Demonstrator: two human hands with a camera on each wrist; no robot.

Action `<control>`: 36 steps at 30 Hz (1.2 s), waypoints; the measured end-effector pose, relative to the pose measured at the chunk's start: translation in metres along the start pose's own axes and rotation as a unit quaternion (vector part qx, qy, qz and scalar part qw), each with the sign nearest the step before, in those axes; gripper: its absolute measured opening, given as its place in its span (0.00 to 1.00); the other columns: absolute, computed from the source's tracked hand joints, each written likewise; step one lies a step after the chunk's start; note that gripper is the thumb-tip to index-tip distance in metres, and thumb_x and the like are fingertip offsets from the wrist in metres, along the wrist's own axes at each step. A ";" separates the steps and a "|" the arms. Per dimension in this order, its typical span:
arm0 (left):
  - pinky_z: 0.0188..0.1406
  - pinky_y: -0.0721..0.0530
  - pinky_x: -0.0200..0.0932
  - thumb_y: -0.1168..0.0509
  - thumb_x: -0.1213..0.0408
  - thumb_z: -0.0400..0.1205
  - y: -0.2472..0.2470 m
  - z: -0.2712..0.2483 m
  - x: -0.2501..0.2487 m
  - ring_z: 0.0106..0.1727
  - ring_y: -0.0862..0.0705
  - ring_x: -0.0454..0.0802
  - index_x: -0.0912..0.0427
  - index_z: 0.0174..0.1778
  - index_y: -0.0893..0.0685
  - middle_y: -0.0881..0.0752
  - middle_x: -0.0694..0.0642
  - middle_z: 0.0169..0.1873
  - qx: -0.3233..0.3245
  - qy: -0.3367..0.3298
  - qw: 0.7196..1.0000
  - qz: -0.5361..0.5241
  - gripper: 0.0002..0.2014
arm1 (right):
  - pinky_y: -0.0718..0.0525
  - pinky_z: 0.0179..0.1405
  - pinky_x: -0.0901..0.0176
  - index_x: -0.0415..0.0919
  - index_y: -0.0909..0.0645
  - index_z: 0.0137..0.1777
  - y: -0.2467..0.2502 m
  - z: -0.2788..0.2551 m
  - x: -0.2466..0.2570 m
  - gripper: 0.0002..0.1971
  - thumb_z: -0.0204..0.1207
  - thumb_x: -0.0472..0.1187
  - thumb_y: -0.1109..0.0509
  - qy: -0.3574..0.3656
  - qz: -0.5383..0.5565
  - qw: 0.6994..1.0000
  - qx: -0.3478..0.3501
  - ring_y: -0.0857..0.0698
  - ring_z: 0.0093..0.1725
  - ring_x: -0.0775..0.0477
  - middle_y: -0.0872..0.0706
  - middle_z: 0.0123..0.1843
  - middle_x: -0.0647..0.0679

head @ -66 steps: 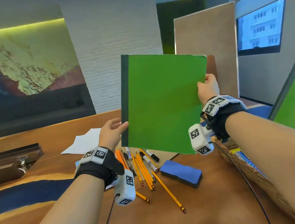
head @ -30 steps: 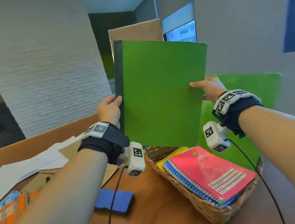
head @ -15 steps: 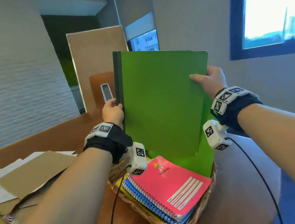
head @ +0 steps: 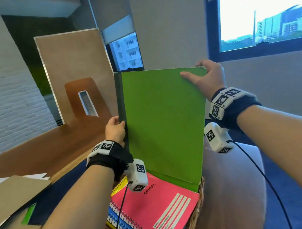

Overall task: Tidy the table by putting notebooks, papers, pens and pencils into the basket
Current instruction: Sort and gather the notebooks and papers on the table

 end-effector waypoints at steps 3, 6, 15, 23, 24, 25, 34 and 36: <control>0.42 0.19 0.47 0.44 0.76 0.85 -0.008 0.002 0.009 0.37 0.21 0.47 0.61 0.54 0.23 0.18 0.54 0.40 0.013 0.000 1.000 -0.016 0.09 | 0.24 0.47 0.64 0.46 0.19 0.39 -0.004 0.005 0.007 0.13 0.65 0.51 0.21 0.023 -0.021 0.999 0.008 0.21 0.43 0.53 0.19 0.38 0.53; 0.37 0.21 0.41 0.45 0.77 0.85 -0.010 0.003 0.015 0.37 0.21 0.46 0.60 0.48 0.23 0.19 0.53 0.38 0.023 0.000 0.999 -0.024 0.09 | 0.21 0.50 0.59 0.44 0.16 0.38 -0.012 0.007 0.014 0.16 0.64 0.56 0.21 0.043 -0.067 0.996 0.028 0.19 0.43 0.54 0.17 0.38 0.55; 0.47 0.19 0.43 0.44 0.76 0.85 -0.003 0.005 0.042 0.42 0.18 0.46 0.60 0.55 0.23 0.15 0.55 0.45 0.066 -0.012 0.996 0.053 0.09 | 0.26 0.46 0.62 0.48 0.13 0.47 -0.027 0.000 0.025 0.18 0.67 0.62 0.27 0.107 -0.215 0.968 0.073 0.15 0.48 0.50 0.10 0.47 0.52; 0.64 0.20 0.56 0.36 0.69 0.81 0.011 0.010 0.074 0.59 0.16 0.59 0.54 0.61 0.16 0.12 0.58 0.55 0.068 0.003 0.967 0.245 0.14 | 0.25 0.60 0.54 0.47 0.15 0.58 -0.037 -0.002 0.017 0.21 0.71 0.59 0.29 0.069 -0.264 0.953 0.128 0.19 0.63 0.45 0.14 0.62 0.48; 0.63 0.20 0.55 0.36 0.70 0.81 0.012 0.005 0.067 0.58 0.16 0.61 0.56 0.61 0.15 0.13 0.60 0.54 0.051 0.003 0.966 0.252 0.13 | 0.25 0.60 0.54 0.47 0.15 0.59 -0.037 -0.002 0.016 0.21 0.72 0.59 0.29 0.062 -0.262 0.954 0.129 0.19 0.64 0.45 0.14 0.62 0.48; 0.62 0.20 0.54 0.36 0.71 0.81 0.013 0.003 0.061 0.58 0.17 0.62 0.57 0.59 0.15 0.13 0.61 0.54 0.038 0.002 0.966 0.257 0.13 | 0.25 0.59 0.54 0.46 0.15 0.58 -0.036 -0.001 0.016 0.21 0.73 0.58 0.30 0.057 -0.259 0.956 0.127 0.19 0.63 0.44 0.14 0.62 0.47; 0.54 0.23 0.44 0.38 0.73 0.82 0.010 -0.009 0.023 0.60 0.17 0.61 0.60 0.64 0.16 0.13 0.62 0.57 0.008 -0.008 0.947 0.321 0.15 | 0.23 0.48 0.56 0.46 0.11 0.47 -0.033 0.005 0.005 0.17 0.76 0.57 0.33 0.054 -0.332 0.924 0.184 0.16 0.51 0.44 0.11 0.47 0.46; 0.55 0.22 0.45 0.38 0.75 0.81 0.006 -0.011 0.028 0.60 0.17 0.61 0.60 0.65 0.16 0.13 0.63 0.57 0.016 -0.009 0.948 0.318 0.17 | 0.26 0.46 0.58 0.46 0.11 0.46 -0.029 0.003 -0.005 0.16 0.75 0.56 0.33 0.046 -0.353 0.914 0.193 0.16 0.52 0.44 0.11 0.47 0.47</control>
Point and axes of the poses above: each hand's wrist, its own z-axis towards the middle knuckle, its own y-axis out of the back of the hand, x = y × z, the point moved 9 cm from there along z, towards the middle knuckle
